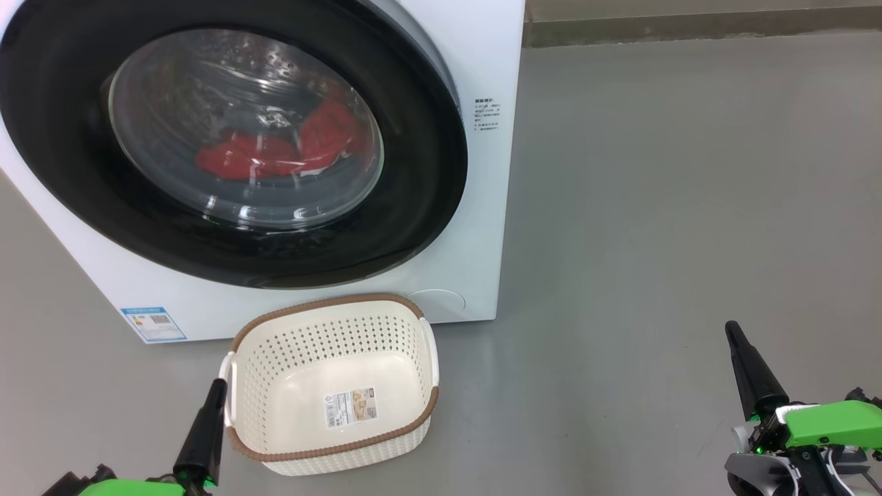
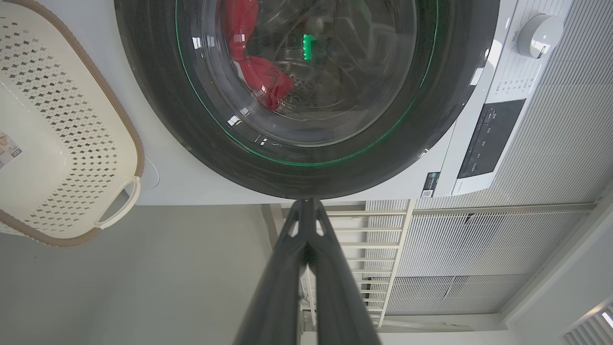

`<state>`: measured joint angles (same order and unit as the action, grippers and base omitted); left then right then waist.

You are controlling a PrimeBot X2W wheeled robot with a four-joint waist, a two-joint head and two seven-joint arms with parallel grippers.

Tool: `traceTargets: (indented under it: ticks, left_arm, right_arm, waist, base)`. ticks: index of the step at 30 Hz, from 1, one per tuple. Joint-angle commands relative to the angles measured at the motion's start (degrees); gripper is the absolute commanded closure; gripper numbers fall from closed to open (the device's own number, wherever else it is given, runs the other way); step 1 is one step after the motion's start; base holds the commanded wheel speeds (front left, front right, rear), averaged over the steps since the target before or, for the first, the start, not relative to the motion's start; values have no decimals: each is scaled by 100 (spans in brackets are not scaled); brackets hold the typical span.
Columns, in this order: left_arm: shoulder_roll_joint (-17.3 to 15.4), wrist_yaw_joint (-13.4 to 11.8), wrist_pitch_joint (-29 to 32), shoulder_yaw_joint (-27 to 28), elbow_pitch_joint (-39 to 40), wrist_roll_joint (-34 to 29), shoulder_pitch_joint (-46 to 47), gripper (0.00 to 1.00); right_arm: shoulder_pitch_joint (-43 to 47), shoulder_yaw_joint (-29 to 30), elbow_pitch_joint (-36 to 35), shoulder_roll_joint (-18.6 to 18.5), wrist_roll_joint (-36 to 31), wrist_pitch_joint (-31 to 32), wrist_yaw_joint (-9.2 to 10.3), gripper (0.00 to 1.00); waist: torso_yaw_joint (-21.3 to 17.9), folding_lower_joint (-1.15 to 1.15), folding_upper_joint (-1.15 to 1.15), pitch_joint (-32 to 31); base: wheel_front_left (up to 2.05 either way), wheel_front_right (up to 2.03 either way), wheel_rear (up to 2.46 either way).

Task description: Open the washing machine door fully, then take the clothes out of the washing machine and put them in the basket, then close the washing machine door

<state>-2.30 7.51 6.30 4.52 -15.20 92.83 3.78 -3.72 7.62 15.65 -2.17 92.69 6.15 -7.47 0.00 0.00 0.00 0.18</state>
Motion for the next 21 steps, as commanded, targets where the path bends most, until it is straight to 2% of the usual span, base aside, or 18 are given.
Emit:
traceTargets:
  ticks: [1, 5, 6, 11, 16, 21]
  left_arm:
    - [-57, -2, 17, 198, 117, -64, 240, 100]
    - [-57, -2, 17, 198, 117, -64, 240, 100]
    - [0, 0, 0, 0, 0, 0, 0, 0]
    - [31, -1, -37, -23, -127, -17, -84, 0]
    - [6, -1, -125, -45, -69, -118, -117, 0]
    - [-19, -1, -212, -48, -12, -350, -152, 0]
  right_arm:
    - [-246, -112, -163, -71, -50, 32, -2, 100]
    - [-246, -112, -163, -71, -50, 32, -2, 100]
    - [0, 0, 0, 0, 0, 0, 0, 0]
    - [86, -44, 149, 61, 4, -45, 0, 0]
    - [112, -114, 110, 51, -100, -132, 0, 0]
    - [145, -170, 95, 34, -397, -216, 0, 0]
  waist:
    - [0, 0, 0, 0]
    - [0, 0, 0, 0]
    - [0, 0, 0, 0]
    - [2, 1, 0, 7]
    - [11, 13, 0, -6]
    - [19, 1, 0, 10]
  base:
    - [0, 0, 0]
    - [0, 0, 0]
    - [0, 0, 0]
    - [0, 0, 0]
    - [0, 0, 0]
    - [0, 0, 0]
